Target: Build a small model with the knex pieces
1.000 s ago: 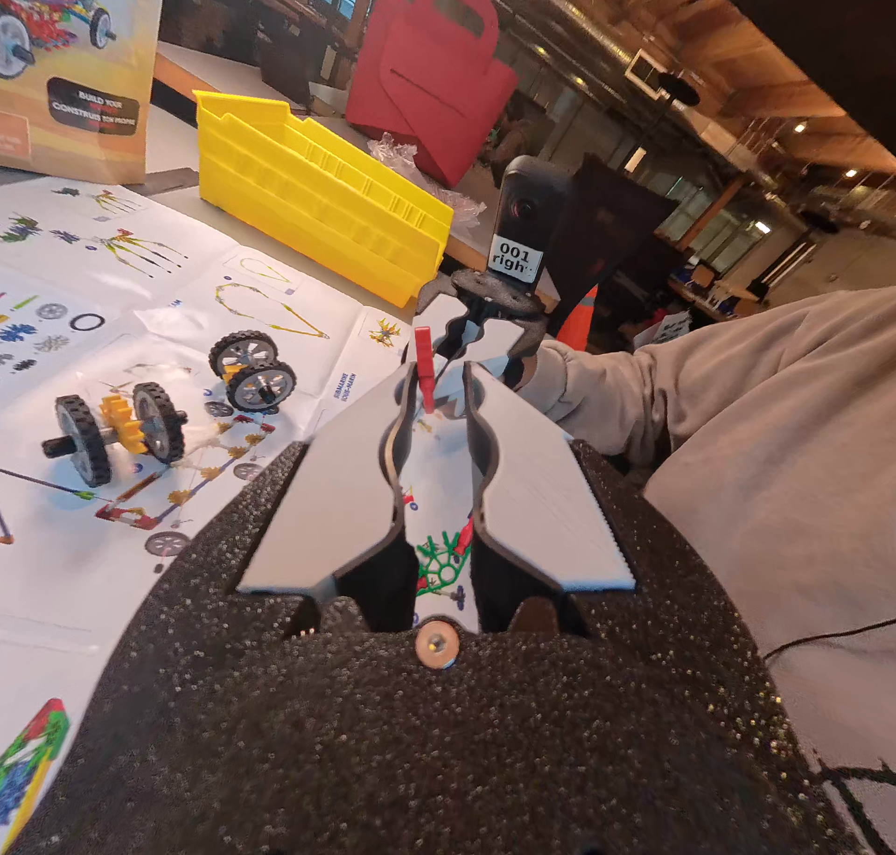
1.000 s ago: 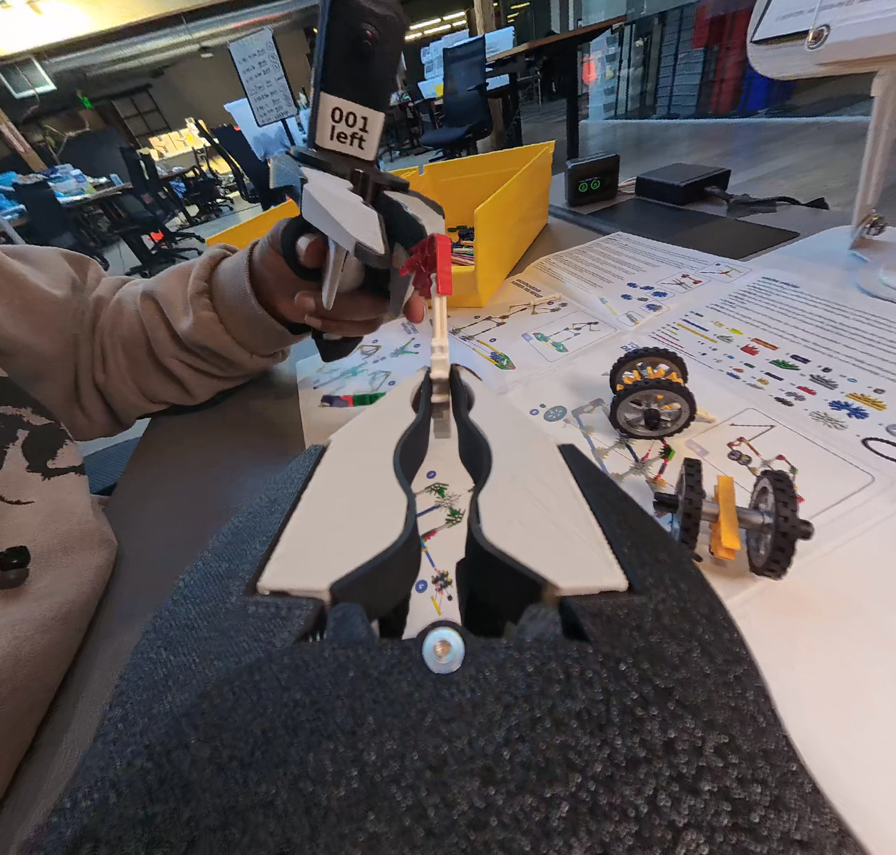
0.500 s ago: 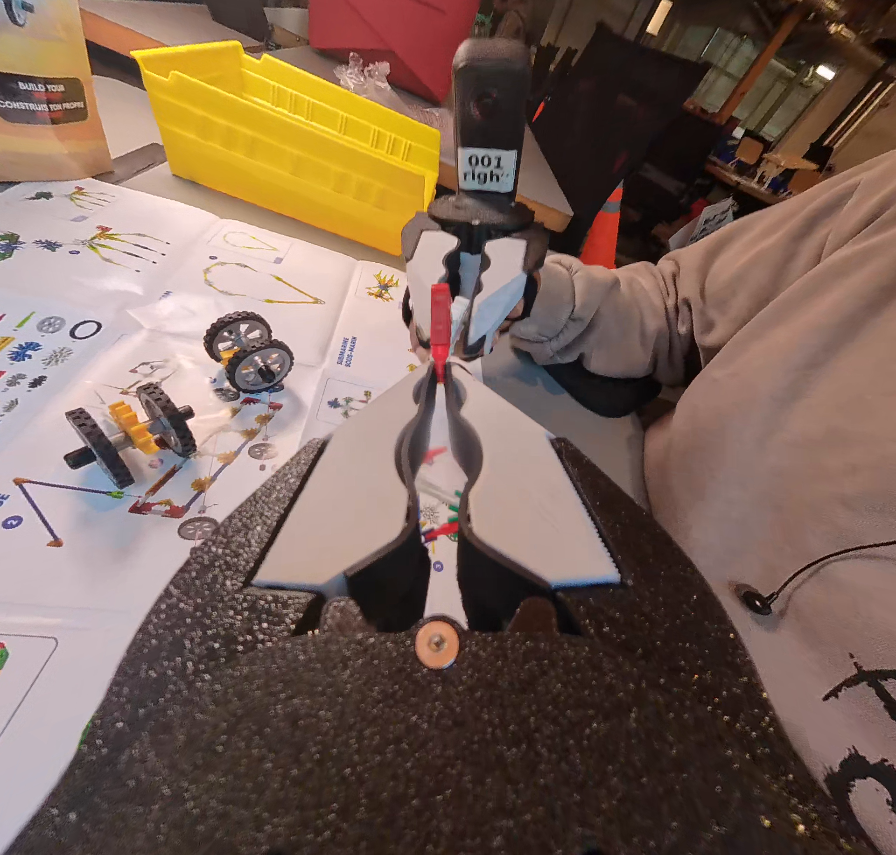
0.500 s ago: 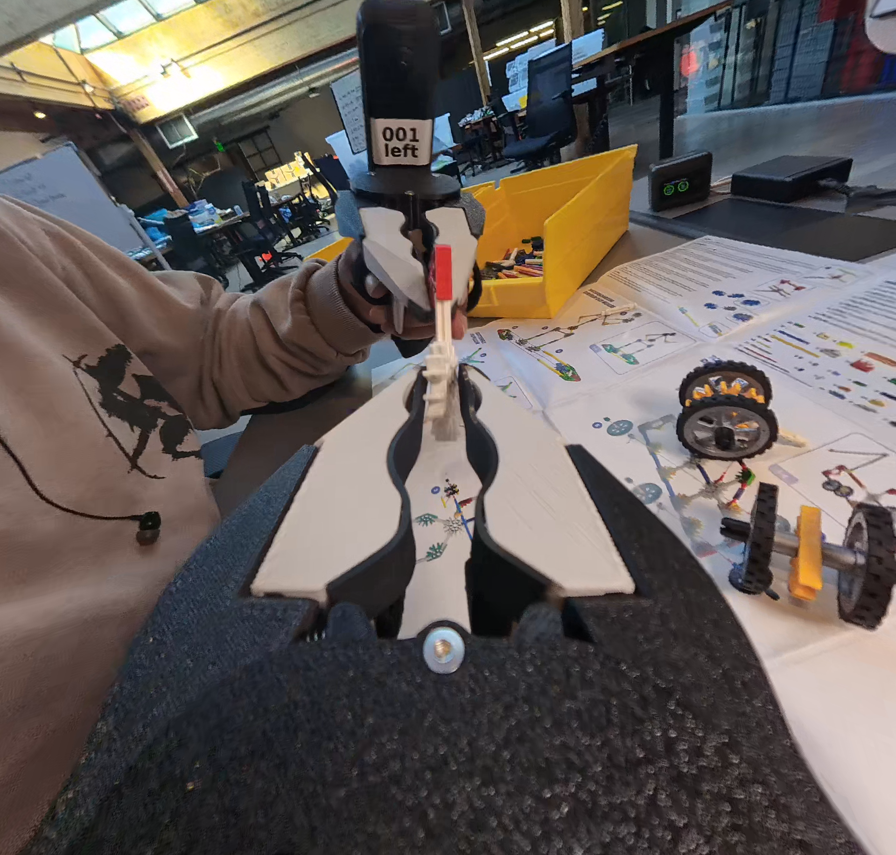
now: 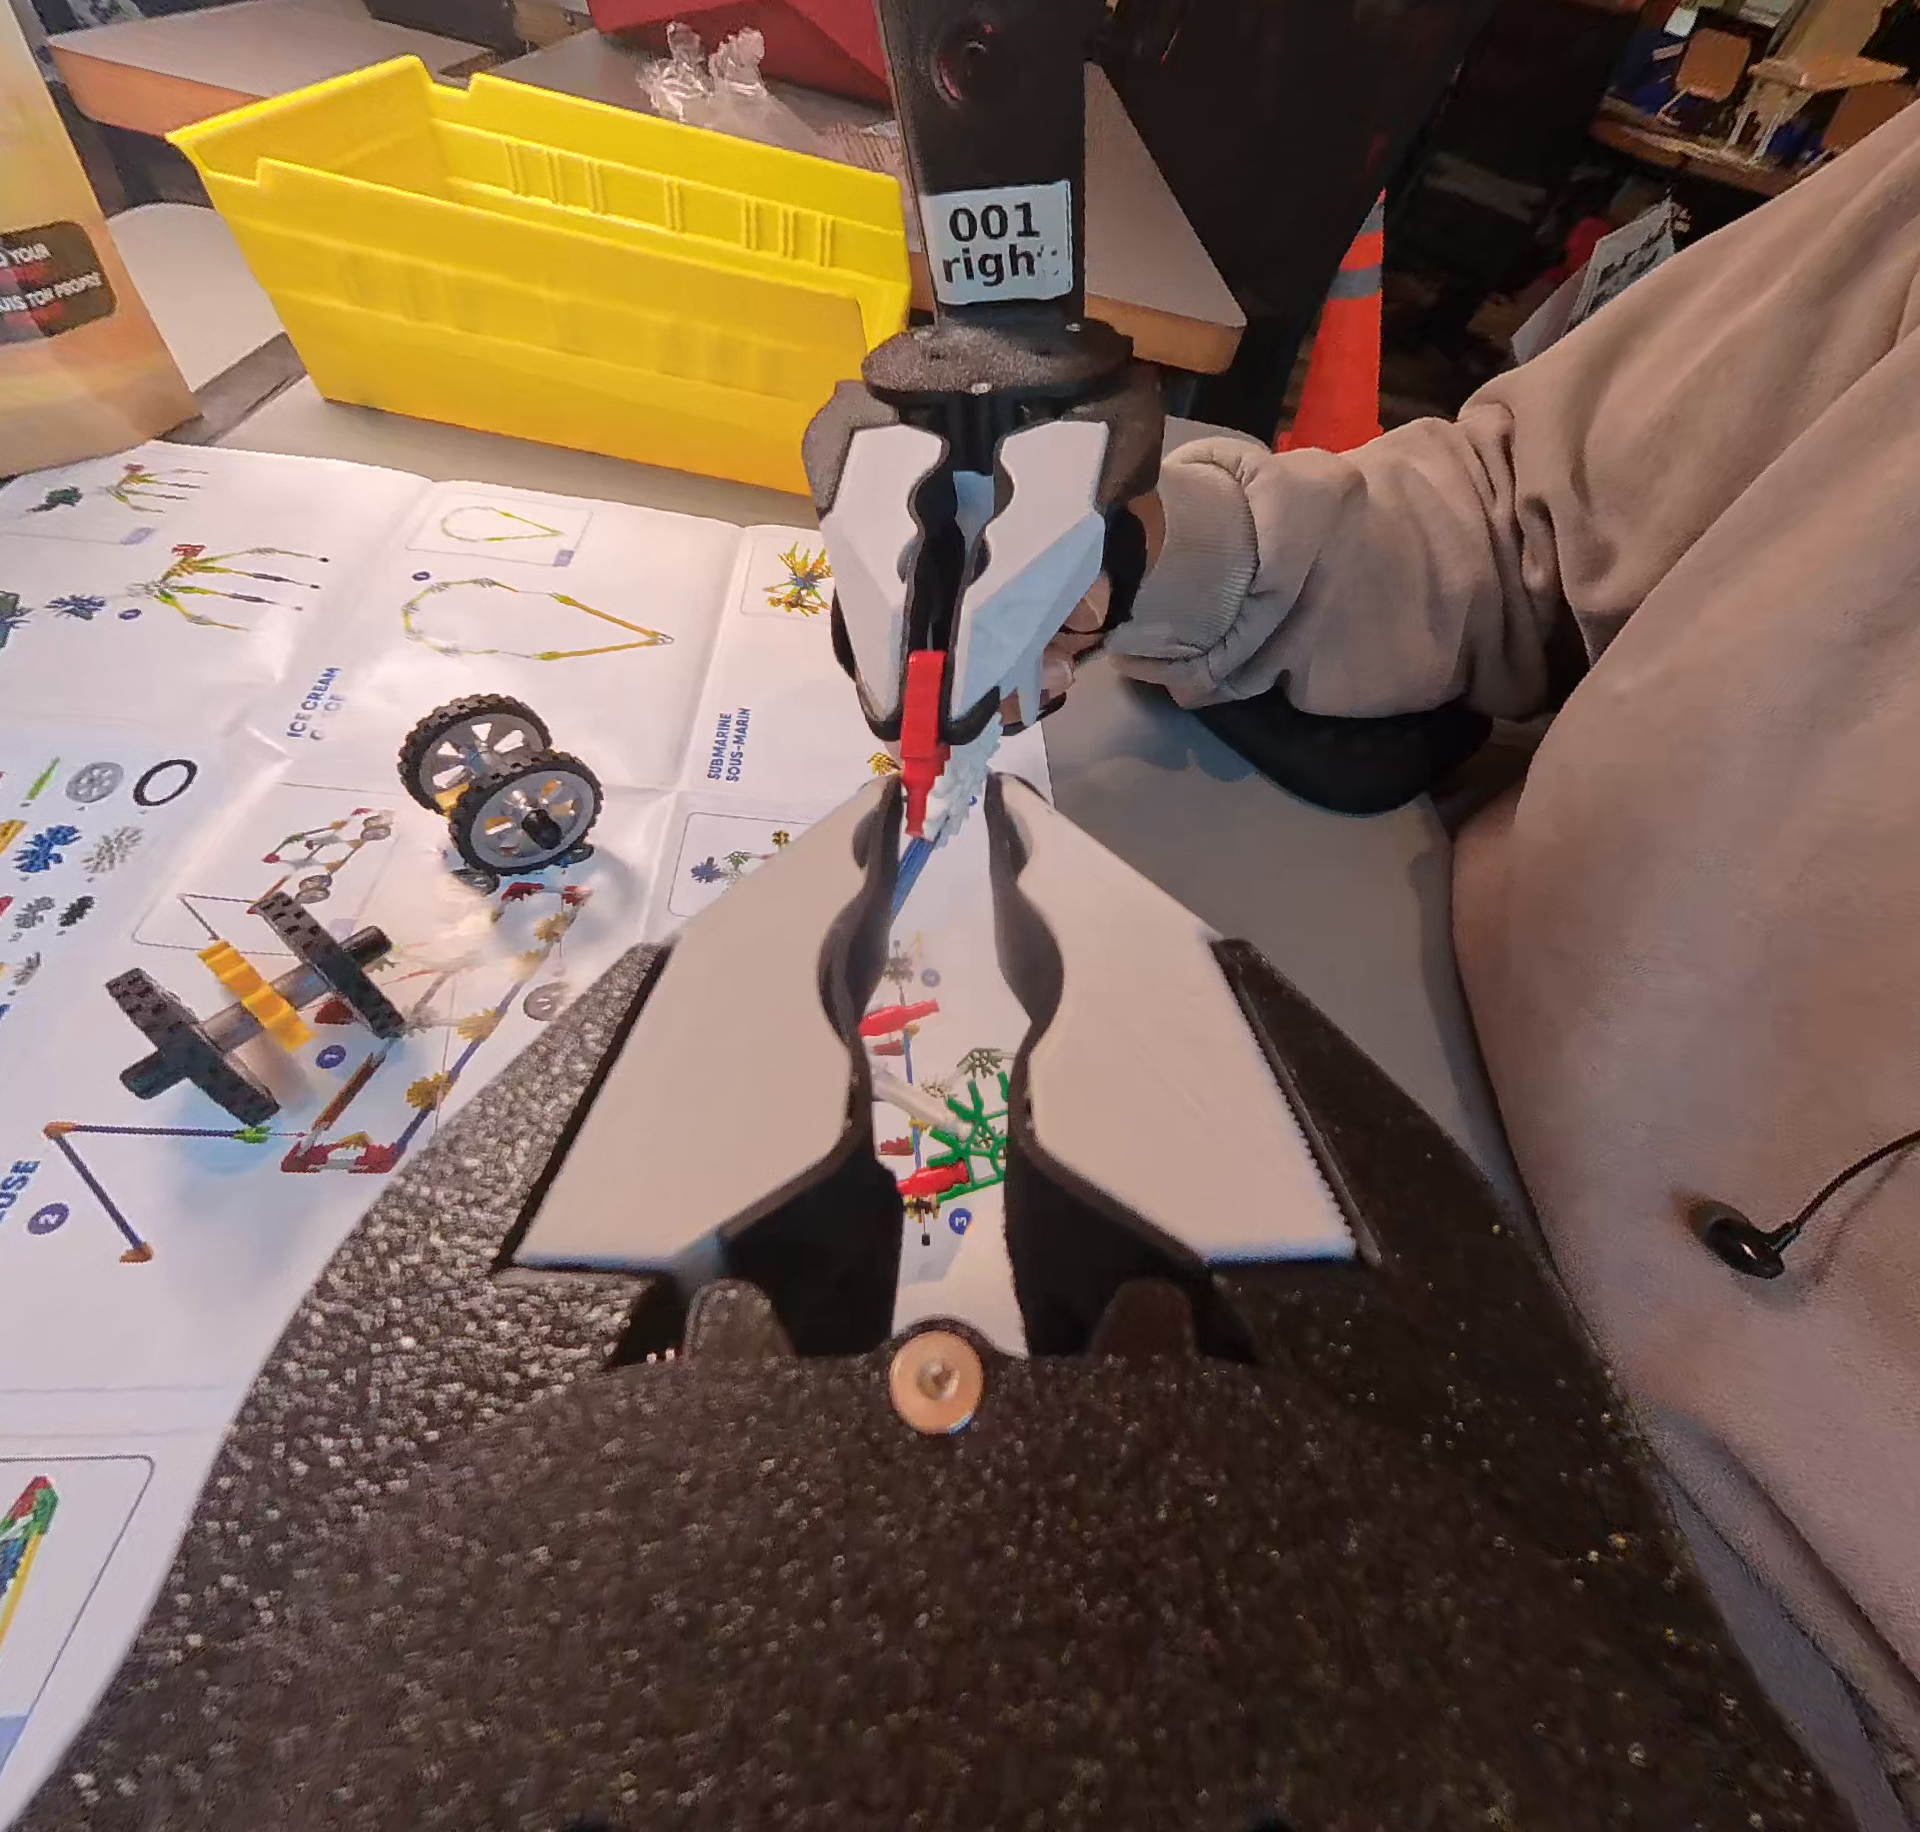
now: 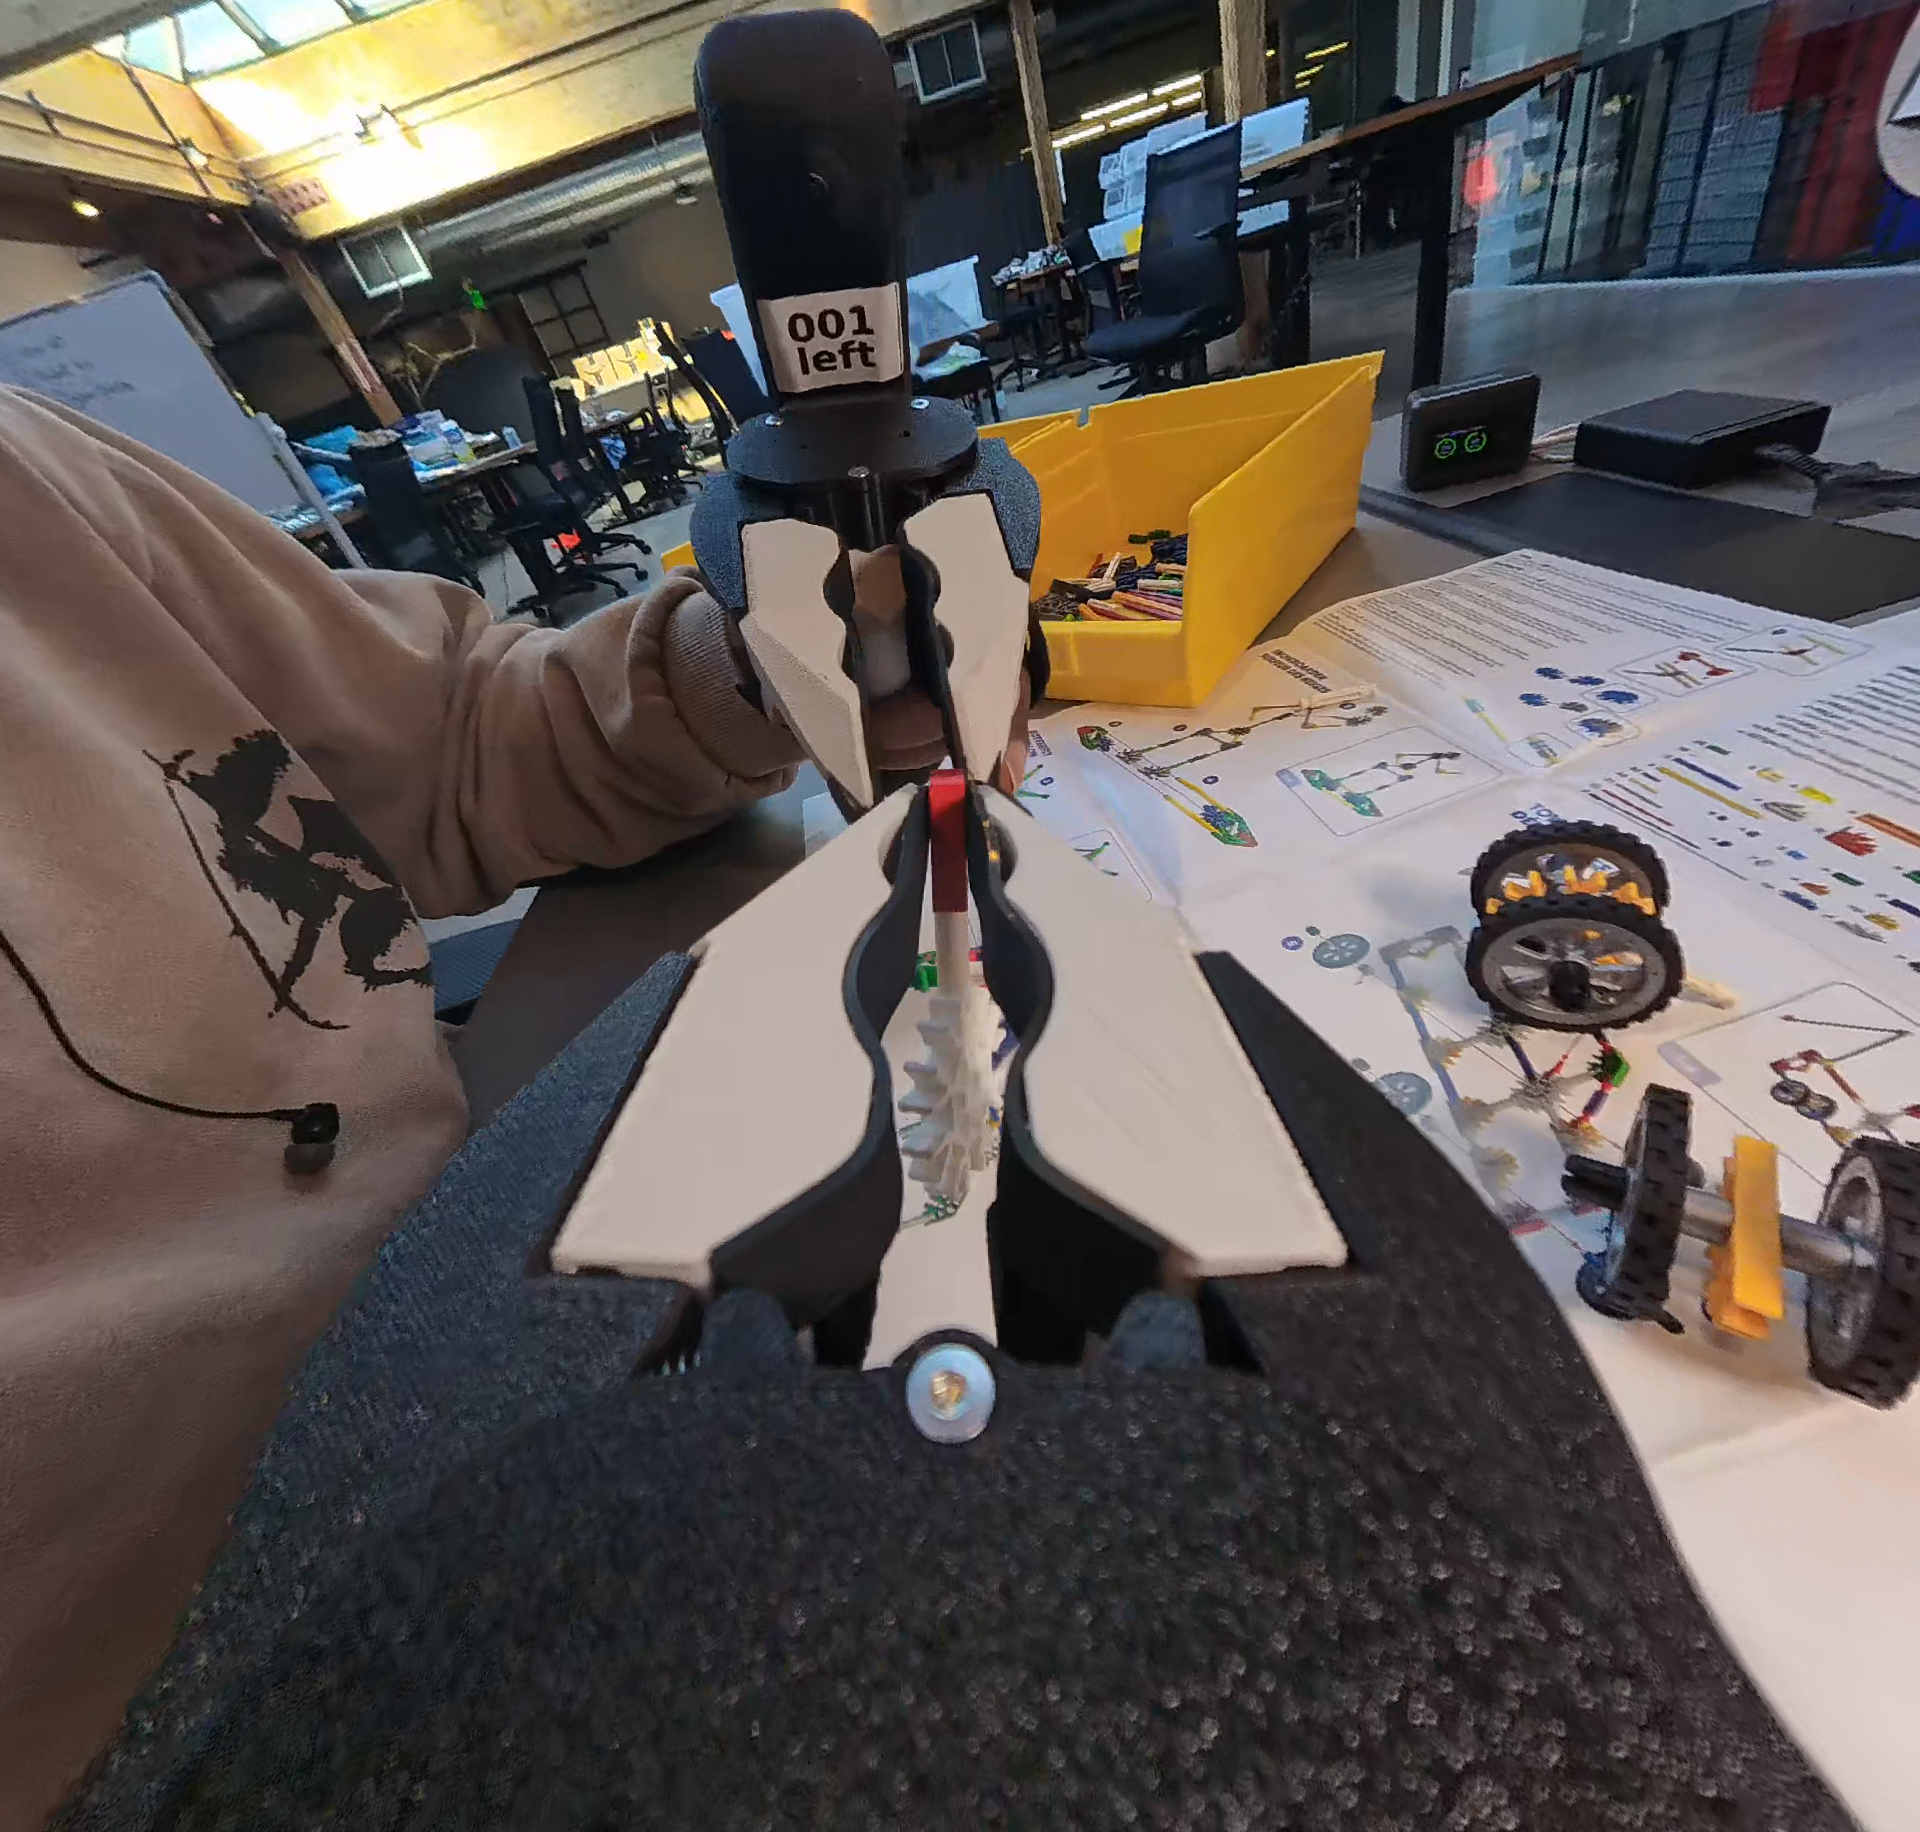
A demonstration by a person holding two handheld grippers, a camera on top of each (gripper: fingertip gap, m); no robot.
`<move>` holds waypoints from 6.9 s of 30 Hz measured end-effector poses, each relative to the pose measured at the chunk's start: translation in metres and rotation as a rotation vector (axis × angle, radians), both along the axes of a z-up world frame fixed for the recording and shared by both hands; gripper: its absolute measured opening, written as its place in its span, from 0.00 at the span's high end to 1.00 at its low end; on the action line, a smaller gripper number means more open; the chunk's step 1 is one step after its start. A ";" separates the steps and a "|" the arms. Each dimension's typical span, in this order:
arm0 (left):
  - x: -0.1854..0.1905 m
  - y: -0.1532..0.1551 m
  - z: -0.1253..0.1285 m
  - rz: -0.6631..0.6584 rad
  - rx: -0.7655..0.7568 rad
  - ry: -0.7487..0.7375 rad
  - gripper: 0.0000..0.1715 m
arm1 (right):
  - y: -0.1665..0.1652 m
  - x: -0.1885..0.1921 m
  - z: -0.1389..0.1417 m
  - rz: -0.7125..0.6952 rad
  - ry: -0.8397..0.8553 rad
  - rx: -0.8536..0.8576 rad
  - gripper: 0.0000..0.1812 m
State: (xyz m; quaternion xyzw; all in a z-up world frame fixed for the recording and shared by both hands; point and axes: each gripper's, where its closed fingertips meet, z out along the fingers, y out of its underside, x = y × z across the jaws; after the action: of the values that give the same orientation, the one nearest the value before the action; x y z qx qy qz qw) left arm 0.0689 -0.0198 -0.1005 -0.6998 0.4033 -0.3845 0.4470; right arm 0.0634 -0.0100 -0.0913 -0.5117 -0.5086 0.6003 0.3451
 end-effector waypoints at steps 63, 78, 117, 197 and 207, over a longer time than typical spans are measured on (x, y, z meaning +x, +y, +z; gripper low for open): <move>0.004 0.029 0.027 0.399 -0.003 -0.135 1.00 | 0.028 -0.002 0.042 -0.580 0.033 0.777 0.95; -0.006 0.026 0.021 0.427 -0.041 -0.061 1.00 | 0.018 -0.013 0.041 -0.613 -0.020 1.096 0.95; -0.019 -0.011 -0.121 -0.007 -0.069 0.548 0.98 | -0.048 0.111 -0.069 0.307 -0.715 0.479 0.76; -0.304 0.031 0.008 1.246 0.124 0.392 0.70 | 0.041 0.014 -0.043 -0.334 -0.346 0.519 0.73; -0.171 0.041 -0.042 0.776 0.040 0.199 0.63 | 0.067 0.019 -0.034 -0.399 -0.320 0.502 1.00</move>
State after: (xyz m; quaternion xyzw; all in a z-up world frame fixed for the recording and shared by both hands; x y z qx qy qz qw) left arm -0.1021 0.0215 -0.1422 -0.8251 0.1581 -0.1094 0.5313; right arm 0.0823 0.0572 -0.1249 -0.5878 -0.5779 0.2897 0.4864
